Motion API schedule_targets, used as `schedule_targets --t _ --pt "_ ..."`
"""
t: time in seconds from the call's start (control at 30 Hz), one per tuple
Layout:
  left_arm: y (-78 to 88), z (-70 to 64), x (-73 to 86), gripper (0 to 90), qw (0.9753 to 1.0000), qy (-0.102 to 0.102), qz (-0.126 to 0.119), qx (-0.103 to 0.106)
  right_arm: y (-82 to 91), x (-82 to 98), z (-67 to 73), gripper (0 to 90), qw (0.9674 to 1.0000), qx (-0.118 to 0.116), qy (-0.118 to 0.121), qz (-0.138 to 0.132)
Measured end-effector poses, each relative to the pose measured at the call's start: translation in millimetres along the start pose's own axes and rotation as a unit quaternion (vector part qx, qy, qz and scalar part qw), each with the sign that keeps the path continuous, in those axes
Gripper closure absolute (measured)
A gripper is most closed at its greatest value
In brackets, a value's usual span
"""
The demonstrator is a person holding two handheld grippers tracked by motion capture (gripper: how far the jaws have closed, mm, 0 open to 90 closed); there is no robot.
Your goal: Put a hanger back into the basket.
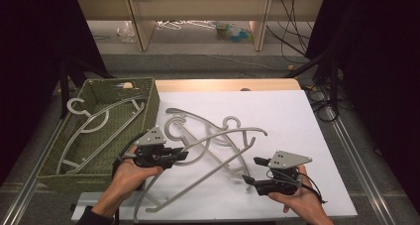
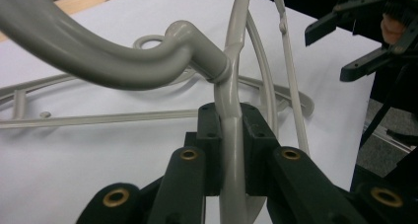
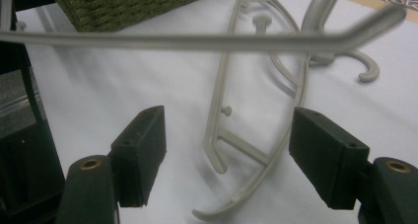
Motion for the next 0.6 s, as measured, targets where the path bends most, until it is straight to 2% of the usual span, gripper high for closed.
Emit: schedule_targets --t 0.13,0.17,0.23,0.4,0.47,0.5,0.6 --pt "12.7 7.6 -7.9 80.7 0.9998 0.013 -0.015 -0.005 1.3 2.5 -2.1 25.5 0.9999 0.01 -0.007 -0.004" --pt "15.6 9.2 -9.2 80.7 0.9996 0.021 -0.016 -0.008 1.6 3.3 -2.4 25.8 0.9999 0.009 -0.008 -0.002" --pt "20.0 11.2 -11.0 80.6 0.9995 0.026 -0.018 -0.003 1.8 3.7 -3.0 25.8 0.9998 0.012 -0.012 -0.006" --pt "31.2 17.1 -17.7 80.6 0.9994 0.031 -0.017 -0.005 1.3 5.0 -4.5 24.7 0.9998 0.014 -0.012 -0.005" --pt "37.5 20.1 -23.6 80.5 0.9991 0.036 -0.024 0.0 0.9 5.3 -4.2 24.9 0.9998 0.013 -0.012 -0.005" --pt "45.2 24.8 -29.8 80.5 0.999 0.036 -0.026 -0.005 0.7 5.4 -4.4 24.9 0.9998 0.013 -0.011 -0.005" --pt "52.4 30.4 -37.0 80.5 0.9988 0.035 -0.032 -0.01 0.4 6.4 -4.3 25.0 0.9999 0.012 -0.012 -0.002"
Point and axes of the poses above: each handheld gripper's, and its own axes: y roughly backward along the jaws, x roughly out of its underside, z roughly to its left, the point moved 10 cm from there along -y, roughly forward along the jaws, and after that the axes turned 13 degrees about -x, right-handed, at the moved point
